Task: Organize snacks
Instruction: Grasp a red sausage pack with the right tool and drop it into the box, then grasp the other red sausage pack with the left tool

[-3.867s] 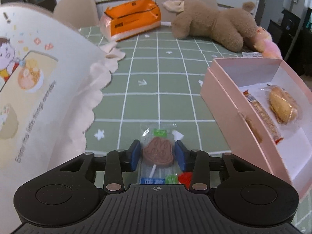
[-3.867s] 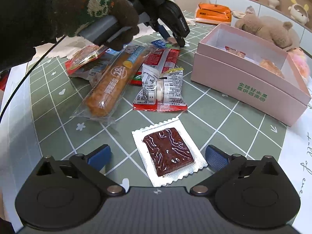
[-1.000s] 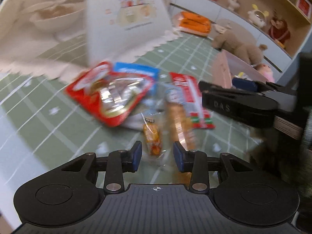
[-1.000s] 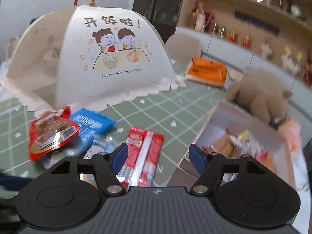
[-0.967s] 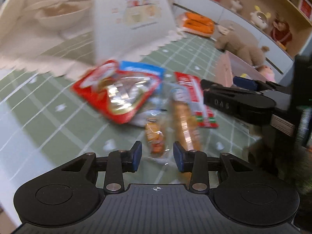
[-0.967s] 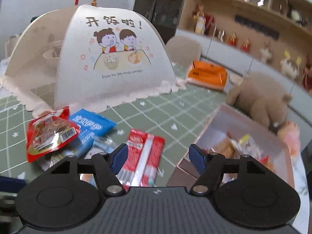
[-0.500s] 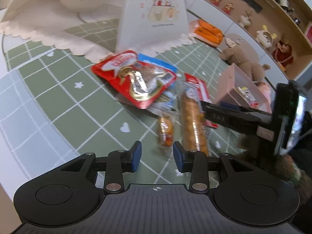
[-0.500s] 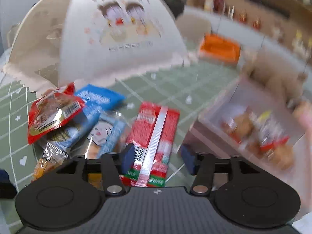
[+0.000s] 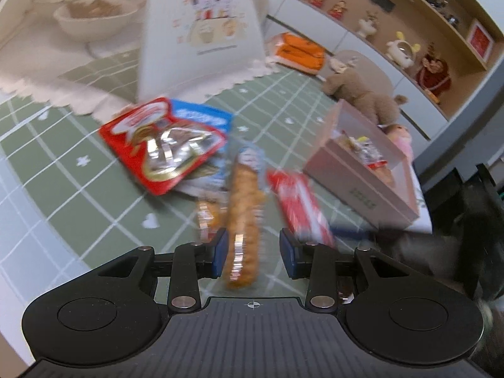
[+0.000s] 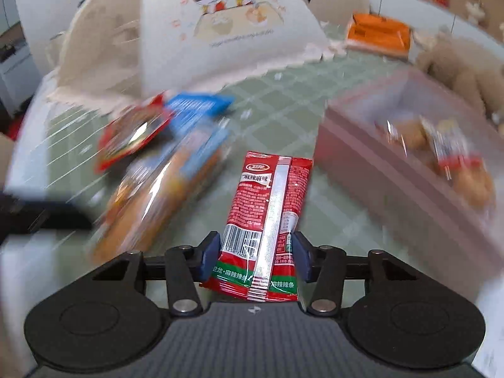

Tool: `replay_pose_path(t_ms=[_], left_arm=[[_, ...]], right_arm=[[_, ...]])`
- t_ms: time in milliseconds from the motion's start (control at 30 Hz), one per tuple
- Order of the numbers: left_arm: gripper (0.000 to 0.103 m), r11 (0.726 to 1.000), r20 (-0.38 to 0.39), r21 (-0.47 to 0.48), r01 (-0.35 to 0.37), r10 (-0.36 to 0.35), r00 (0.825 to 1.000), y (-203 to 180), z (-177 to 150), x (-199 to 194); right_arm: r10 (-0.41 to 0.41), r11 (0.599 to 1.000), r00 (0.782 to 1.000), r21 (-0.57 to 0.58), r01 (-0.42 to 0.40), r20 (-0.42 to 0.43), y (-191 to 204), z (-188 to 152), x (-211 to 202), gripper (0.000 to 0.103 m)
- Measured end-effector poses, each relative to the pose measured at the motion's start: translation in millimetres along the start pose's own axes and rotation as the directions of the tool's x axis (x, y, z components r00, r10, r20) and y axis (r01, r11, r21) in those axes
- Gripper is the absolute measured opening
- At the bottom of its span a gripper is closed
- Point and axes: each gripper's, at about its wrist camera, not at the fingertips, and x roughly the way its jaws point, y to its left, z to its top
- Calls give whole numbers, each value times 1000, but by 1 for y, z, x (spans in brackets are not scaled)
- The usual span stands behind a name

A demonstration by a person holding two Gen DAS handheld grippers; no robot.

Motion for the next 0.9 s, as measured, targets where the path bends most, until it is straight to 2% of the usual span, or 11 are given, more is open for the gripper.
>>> replay_pose_path(t_ms=[133, 200, 267, 300, 400, 467, 600, 700, 767, 867, 900], left_arm=[[40, 999, -31, 44, 18, -16, 999, -23, -7, 6], [40, 998, -44, 59, 2, 1, 999, -31, -12, 8], [40, 998, -52, 64, -9, 12, 999, -35, -16, 7], [40, 998, -63, 60, -16, 20, 998, -35, -19, 7], [40, 999, -104, 40, -19, 24, 994, -34, -28, 9], [40, 999, -121, 43, -16, 21, 992, -35, -34, 9], [40, 999, -149, 48, -6, 13, 989, -40, -43, 9], [40, 999, -162, 53, 5, 4, 987, -42, -47, 9], [40, 999, -175, 52, 9, 1, 985, -44, -49, 10], [40, 999, -191, 44, -4, 12, 982, -45, -52, 16], [40, 999, -196, 40, -12, 19, 980, -47, -52, 19]], right_arm=[[154, 988, 988, -32, -154, 3, 7, -44, -45, 53], [161, 985, 987, -63, -160, 19, 8, -59, -60, 58], [75, 994, 995, -86, -70, 60, 5, -67, -69, 75], [29, 996, 997, -89, -22, 77, 1, -70, -71, 76], [-32, 999, 997, -36, 34, 70, -21, -68, -68, 76], [-32, 999, 995, 15, 31, 92, -37, -63, -72, 76], [-129, 990, 982, 81, 119, 139, -68, -47, -74, 76], [-198, 976, 970, 118, 182, 142, -95, -30, -61, 76], [-213, 968, 968, 160, 191, 134, -114, -22, -56, 77], [-307, 936, 945, 215, 279, 110, -133, -18, -48, 77], [-309, 929, 946, 241, 279, 97, -139, -18, -47, 77]])
